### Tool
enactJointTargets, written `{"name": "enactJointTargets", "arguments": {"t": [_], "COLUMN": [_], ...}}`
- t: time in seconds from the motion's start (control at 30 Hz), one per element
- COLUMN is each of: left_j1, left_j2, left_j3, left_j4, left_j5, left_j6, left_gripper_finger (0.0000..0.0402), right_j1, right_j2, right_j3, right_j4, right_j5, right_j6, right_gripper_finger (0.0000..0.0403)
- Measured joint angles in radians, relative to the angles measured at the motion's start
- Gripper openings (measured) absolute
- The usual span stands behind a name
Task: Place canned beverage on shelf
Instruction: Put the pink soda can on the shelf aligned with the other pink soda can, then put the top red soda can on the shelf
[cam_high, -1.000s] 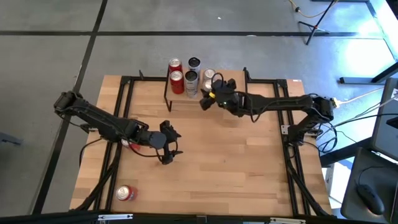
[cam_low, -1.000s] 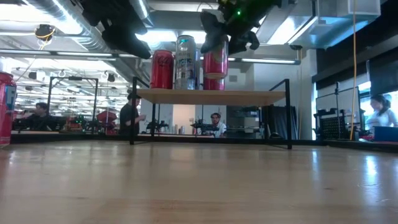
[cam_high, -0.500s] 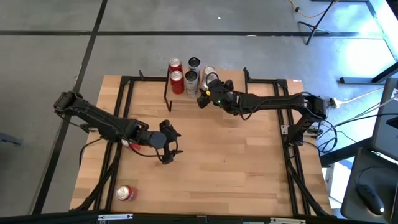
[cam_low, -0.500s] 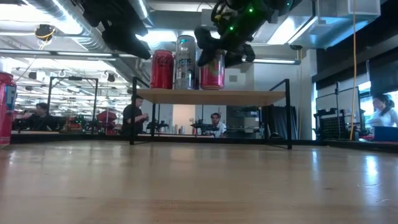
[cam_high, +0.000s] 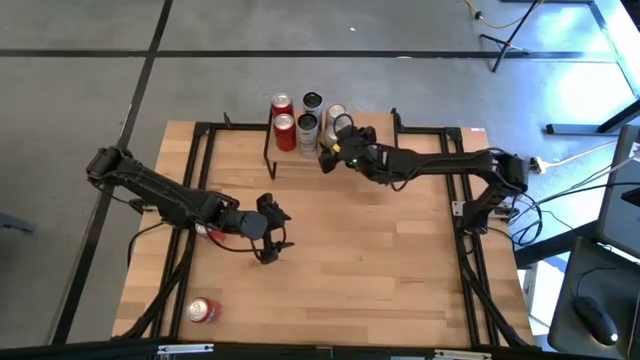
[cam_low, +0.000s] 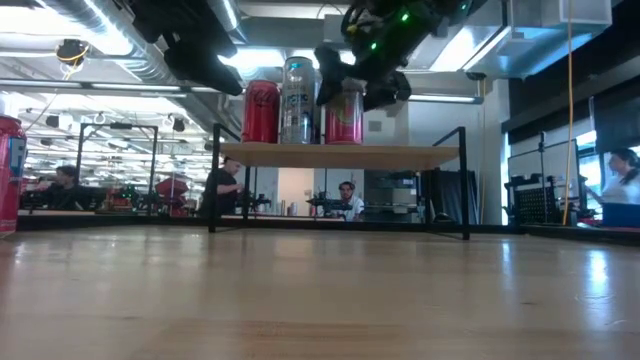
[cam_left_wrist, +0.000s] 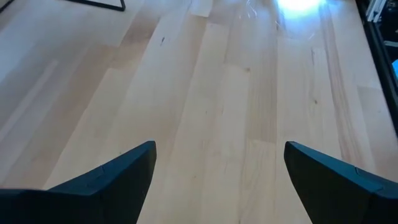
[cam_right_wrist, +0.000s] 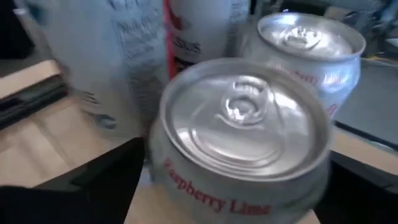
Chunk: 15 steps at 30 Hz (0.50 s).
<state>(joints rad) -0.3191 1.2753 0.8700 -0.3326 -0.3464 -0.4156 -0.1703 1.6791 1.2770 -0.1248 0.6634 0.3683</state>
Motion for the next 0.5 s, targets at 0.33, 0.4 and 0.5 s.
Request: {"name": "enactJointTargets", "arguments": {"t": [0.33, 0.4, 0.5], "left_j1": [-0.001, -0.001, 0.002], "left_j2": [-0.054, -0.060, -0.061], "left_j3": [0.000, 0.000, 0.028], "left_j4": [0.010, 0.006, -0.063], "left_j5": [0.095, 0.128, 0.163], "left_j6": [0.007, -0.003, -0.079], "left_gripper_finger": [0.0349, 0.0349, 0.0349], "right_j1": [0.064, 0.095, 0.157], "right_j2": [-0.203, -0.242, -0.291], "right_j3": [0.000, 0.000, 0.000], "right_j4": [-0.171, -0.206, -0.228], "right_j5": [-0.088, -0.140, -0.212], "right_j6": [-0.009, -0.010, -0.010], "right_gripper_finger": [0.0336, 0.0335, 0.0336]}}
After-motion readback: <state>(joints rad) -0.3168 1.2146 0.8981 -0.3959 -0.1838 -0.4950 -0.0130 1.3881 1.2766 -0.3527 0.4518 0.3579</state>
